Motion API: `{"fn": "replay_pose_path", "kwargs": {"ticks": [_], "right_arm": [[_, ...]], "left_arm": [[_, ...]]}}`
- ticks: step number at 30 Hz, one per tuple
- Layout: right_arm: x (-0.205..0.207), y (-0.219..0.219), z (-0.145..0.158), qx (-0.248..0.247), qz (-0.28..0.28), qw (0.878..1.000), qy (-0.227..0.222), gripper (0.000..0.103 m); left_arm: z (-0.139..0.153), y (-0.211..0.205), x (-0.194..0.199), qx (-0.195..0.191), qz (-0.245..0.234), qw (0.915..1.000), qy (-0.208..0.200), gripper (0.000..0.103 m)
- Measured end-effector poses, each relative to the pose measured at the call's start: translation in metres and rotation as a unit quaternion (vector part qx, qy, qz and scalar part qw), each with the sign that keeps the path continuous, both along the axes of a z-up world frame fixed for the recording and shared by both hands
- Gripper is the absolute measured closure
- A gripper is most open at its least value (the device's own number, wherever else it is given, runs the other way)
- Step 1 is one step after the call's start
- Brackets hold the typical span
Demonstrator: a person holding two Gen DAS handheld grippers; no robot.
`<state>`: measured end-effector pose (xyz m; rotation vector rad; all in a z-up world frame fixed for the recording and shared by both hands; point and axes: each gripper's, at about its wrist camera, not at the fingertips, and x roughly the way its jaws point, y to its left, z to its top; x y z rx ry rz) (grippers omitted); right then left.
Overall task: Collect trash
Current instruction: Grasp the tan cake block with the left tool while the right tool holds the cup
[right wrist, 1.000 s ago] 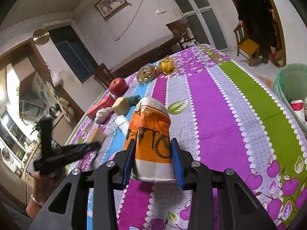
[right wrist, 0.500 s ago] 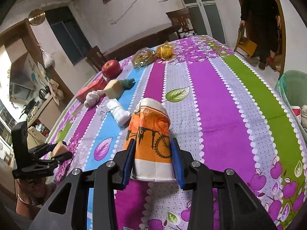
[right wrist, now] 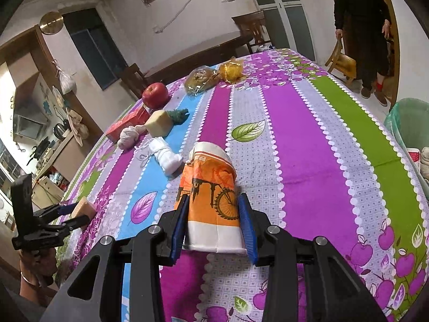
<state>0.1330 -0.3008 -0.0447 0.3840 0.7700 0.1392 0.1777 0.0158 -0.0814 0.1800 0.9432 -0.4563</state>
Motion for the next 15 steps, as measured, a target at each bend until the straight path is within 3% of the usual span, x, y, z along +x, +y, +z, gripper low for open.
{"fn": "replay_pose_path", "kwargs": {"ticks": [2, 4, 15], "right_arm": [[-0.001, 0.000, 0.000, -0.002, 0.003, 1.000, 0.000, 0.065], [-0.001, 0.000, 0.001, -0.003, 0.003, 1.000, 0.000, 0.065], [-0.003, 0.001, 0.003, -0.007, 0.006, 1.000, -0.003, 0.065]], "left_arm": [[0.000, -0.002, -0.002, 0.015, -0.003, 0.9998, -0.014, 0.063], [0.002, -0.002, -0.002, 0.005, -0.011, 0.9999, -0.012, 0.076], [0.017, -0.009, -0.006, -0.021, 0.008, 0.9991, -0.035, 0.078]]}}
